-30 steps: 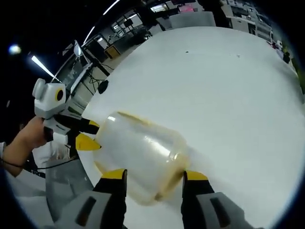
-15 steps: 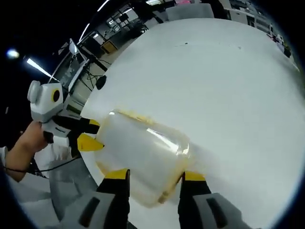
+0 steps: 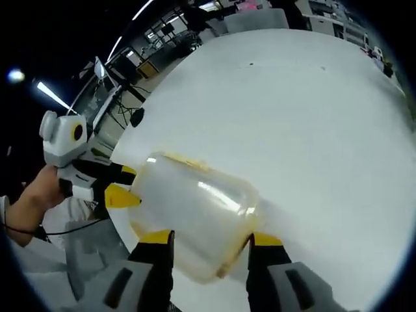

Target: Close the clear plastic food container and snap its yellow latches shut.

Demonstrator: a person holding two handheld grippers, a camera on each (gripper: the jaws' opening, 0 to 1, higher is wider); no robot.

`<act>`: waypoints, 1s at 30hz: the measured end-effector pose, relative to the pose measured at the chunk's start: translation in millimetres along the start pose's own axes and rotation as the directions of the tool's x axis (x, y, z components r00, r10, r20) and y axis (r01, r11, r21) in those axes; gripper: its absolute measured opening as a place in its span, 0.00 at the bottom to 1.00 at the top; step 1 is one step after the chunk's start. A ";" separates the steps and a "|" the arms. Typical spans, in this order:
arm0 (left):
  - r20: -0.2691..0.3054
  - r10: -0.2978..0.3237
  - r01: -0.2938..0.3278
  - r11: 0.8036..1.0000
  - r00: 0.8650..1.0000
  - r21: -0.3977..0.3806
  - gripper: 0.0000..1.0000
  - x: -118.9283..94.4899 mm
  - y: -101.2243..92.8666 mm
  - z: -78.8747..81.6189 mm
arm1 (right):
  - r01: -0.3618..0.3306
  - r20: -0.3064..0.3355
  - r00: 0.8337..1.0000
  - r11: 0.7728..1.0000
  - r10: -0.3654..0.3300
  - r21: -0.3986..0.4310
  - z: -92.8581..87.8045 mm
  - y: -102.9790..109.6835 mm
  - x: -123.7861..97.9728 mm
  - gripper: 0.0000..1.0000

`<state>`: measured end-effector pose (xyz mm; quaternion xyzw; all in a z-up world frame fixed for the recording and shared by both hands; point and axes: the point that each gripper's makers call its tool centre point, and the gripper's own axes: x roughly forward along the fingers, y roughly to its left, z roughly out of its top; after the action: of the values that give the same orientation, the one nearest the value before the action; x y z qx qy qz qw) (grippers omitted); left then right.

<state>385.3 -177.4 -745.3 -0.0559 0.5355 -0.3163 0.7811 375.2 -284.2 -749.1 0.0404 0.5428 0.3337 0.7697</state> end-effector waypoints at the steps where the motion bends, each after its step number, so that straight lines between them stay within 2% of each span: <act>1: 0.010 -0.001 0.001 1.000 1.000 0.026 0.29 -2.3 0.7 0.4 | 0.002 -0.003 1.000 1.000 -0.002 -0.003 -0.6 2.0 0.4 0.46; 6: 0.010 0.005 -0.006 0.999 1.000 0.040 0.31 -3.9 0.7 3.5 | -0.004 -0.012 1.000 1.000 0.004 -0.005 -1.6 1.9 0.0 0.48; 8: 0.006 0.013 -0.013 0.999 1.000 0.048 0.32 -3.7 -0.3 5.1 | -0.015 -0.030 0.999 0.998 0.013 -0.053 -3.9 3.3 -1.2 0.50; 11: 0.005 0.022 -0.023 0.996 1.000 0.081 0.32 -5.7 0.2 5.7 | -0.021 -0.021 1.000 0.999 0.020 -0.042 -4.5 3.0 -3.4 0.49; 14: -0.007 0.033 -0.032 0.993 0.999 0.113 0.33 -7.2 0.4 6.5 | -0.030 0.005 1.000 0.999 0.030 -0.041 2.1 1.7 -10.8 0.49; 21: -0.023 0.040 -0.036 0.988 0.999 0.150 0.39 -13.8 2.3 4.1 | -0.014 0.008 1.000 0.998 0.015 -0.064 9.4 -4.2 -20.3 0.52; 25: -0.031 0.046 -0.038 0.978 0.998 0.206 0.40 -17.6 1.2 4.2 | -0.011 0.015 1.000 0.995 0.012 -0.100 13.9 -2.7 -24.0 0.51; 29: 0.003 0.087 -0.085 0.965 0.996 0.250 0.38 -23.4 7.8 12.9 | -0.025 0.023 0.999 0.991 0.028 -0.135 21.1 1.5 -26.4 0.50; 30: -0.002 0.079 -0.076 0.965 0.997 0.250 0.39 -24.3 6.0 13.2 | -0.024 0.020 0.999 0.988 0.027 -0.151 22.7 0.2 -27.0 0.51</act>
<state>393.9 -162.5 -722.8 0.0657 0.4976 -0.3510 0.7905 389.6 -292.2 -718.0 -0.0071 0.5071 0.3831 0.7720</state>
